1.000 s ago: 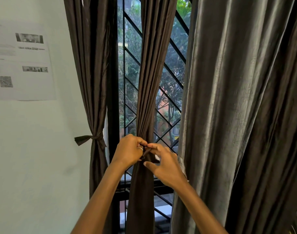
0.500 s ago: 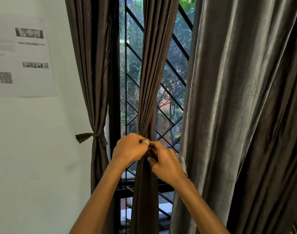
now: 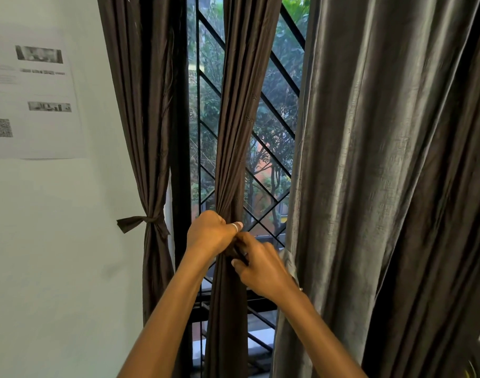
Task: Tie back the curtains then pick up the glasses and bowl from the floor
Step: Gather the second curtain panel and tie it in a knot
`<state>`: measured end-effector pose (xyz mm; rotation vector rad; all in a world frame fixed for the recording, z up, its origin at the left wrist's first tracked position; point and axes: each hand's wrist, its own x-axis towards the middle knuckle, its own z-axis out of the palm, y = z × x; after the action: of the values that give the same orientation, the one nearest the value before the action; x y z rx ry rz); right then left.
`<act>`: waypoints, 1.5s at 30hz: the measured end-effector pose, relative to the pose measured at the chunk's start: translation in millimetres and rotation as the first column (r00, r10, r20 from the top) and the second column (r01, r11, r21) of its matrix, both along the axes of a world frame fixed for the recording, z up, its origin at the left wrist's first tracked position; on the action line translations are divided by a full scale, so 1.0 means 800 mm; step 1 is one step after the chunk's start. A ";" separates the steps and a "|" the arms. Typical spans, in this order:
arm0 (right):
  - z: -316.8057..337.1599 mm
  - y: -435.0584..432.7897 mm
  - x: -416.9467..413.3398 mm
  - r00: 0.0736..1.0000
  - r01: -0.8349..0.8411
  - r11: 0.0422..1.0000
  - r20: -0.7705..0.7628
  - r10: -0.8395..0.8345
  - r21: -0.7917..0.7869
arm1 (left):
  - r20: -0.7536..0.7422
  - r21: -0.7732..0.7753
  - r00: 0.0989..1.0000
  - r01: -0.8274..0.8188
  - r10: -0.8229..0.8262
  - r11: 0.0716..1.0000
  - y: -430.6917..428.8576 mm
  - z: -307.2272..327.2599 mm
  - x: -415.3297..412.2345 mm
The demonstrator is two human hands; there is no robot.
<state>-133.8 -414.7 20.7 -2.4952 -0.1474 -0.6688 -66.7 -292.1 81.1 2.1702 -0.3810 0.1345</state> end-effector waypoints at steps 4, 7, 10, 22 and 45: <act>-0.001 -0.004 -0.001 1.000 -0.010 0.999 0.000 0.010 0.031 | 0.014 0.188 0.996 0.080 -0.084 0.979 0.006 0.003 -0.004; -0.003 -0.005 -0.002 1.000 -0.014 0.999 0.000 0.014 0.033 | -0.002 0.295 0.987 0.154 -0.161 0.943 0.015 0.010 -0.006; -0.003 -0.007 -0.002 1.000 -0.029 0.999 0.002 0.029 0.046 | -0.204 0.154 0.936 0.321 -0.288 0.934 0.021 0.017 -0.010; 0.020 -0.015 0.007 0.979 0.029 0.894 0.192 0.064 -0.447 | 0.156 0.640 0.942 0.133 -0.297 0.757 0.026 -0.001 -0.008; 0.067 -0.052 0.031 0.954 0.036 0.959 0.294 0.051 -0.282 | 0.454 0.286 0.821 0.232 -0.345 0.930 0.024 -0.054 -0.017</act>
<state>-108.8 -456.1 74.4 -2.6446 -0.3906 -1.0891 -80.3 -273.1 37.8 2.2411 -1.0659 0.5095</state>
